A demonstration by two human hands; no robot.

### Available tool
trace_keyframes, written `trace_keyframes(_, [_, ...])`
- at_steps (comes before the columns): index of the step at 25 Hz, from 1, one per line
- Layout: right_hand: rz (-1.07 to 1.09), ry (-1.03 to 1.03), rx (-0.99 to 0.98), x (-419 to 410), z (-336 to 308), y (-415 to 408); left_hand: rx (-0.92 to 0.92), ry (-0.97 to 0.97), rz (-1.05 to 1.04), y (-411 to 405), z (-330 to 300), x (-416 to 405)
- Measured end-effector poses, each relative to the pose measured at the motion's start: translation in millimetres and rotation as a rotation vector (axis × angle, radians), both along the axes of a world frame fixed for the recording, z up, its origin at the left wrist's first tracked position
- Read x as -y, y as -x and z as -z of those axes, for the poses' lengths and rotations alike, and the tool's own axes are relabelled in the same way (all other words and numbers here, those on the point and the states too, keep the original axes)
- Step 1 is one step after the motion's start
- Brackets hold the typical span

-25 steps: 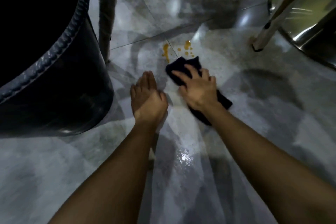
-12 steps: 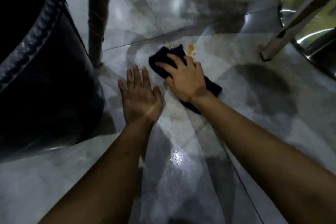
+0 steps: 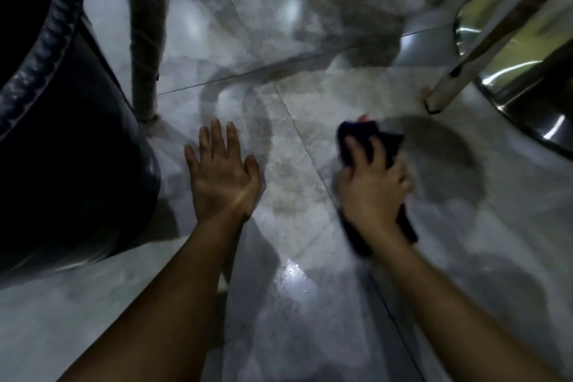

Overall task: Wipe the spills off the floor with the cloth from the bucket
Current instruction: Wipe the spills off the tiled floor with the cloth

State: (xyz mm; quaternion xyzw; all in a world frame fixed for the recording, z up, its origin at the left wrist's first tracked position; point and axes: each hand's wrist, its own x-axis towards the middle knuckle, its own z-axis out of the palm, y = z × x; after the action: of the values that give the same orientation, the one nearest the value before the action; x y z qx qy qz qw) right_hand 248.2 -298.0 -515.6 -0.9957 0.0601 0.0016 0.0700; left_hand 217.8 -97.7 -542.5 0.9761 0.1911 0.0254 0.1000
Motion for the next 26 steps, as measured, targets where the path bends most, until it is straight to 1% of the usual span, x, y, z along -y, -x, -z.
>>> trace_keyframes(1, [-0.110, 0.004, 0.010, -16, 0, 24, -0.003, 0.001, -0.004, 0, 0, -1])
trace_keyframes(2, [-0.272, -0.003, -0.004, -32, -1, 35, -0.004, 0.005, -0.008, 0, -1, -2])
trace_keyframes(3, [-0.441, 0.013, -0.028, -46, 2, 31, -0.009, 0.014, -0.005, 0, -2, -2])
trace_keyframes(4, [-0.547, 0.016, -0.054, -56, 3, 13, -0.011, 0.022, 0.003, 1, -3, 0])
trace_keyframes(5, [-0.552, 0.014, -0.075, -60, 0, -12, -0.014, 0.025, 0.009, 2, -5, 1])
trace_keyframes(6, [-0.475, 0.009, -0.069, -56, -2, -40, -0.014, 0.021, 0.015, 2, -6, 2])
trace_keyframes(8, [-0.206, 0.011, -0.025, -32, -2, -87, -0.014, 0.012, 0.017, 1, -8, 4])
trace_keyframes(10, [0.028, 0.020, -0.020, -2, 2, -113, -0.011, 0.001, 0.004, -1, -6, 5])
trace_keyframes(12, [0.128, 0.032, -0.072, 4, 4, -135, -0.002, -0.009, -0.007, -2, -2, 3])
trace_keyframes(14, [0.131, 0.041, -0.094, -16, 1, -166, 0.019, -0.028, -0.008, -1, 0, 2])
trace_keyframes(15, [0.074, 0.037, -0.106, -34, -1, -182, 0.030, -0.033, -0.011, -1, 2, 1])
trace_keyframes(17, [-0.138, 0.041, -0.133, -75, -5, -198, 0.040, -0.025, -0.014, -2, 3, -1])
trace_keyframes(20, [-0.466, 0.031, -0.125, -124, -5, -168, 0.022, -0.035, -0.015, -2, 2, 0])
trace_keyframes(22, [-0.595, 0.010, -0.045, -128, -5, -125, 0.002, -0.031, -0.019, -2, -1, 1])
trace_keyframes(24, [-0.648, -0.005, -0.015, -98, -4, -76, 0.003, -0.018, -0.020, -2, 0, 0])
trace_keyframes(26, [-0.599, 0.008, -0.006, -43, 0, -29, 0.002, -0.010, -0.018, -2, 0, 0])
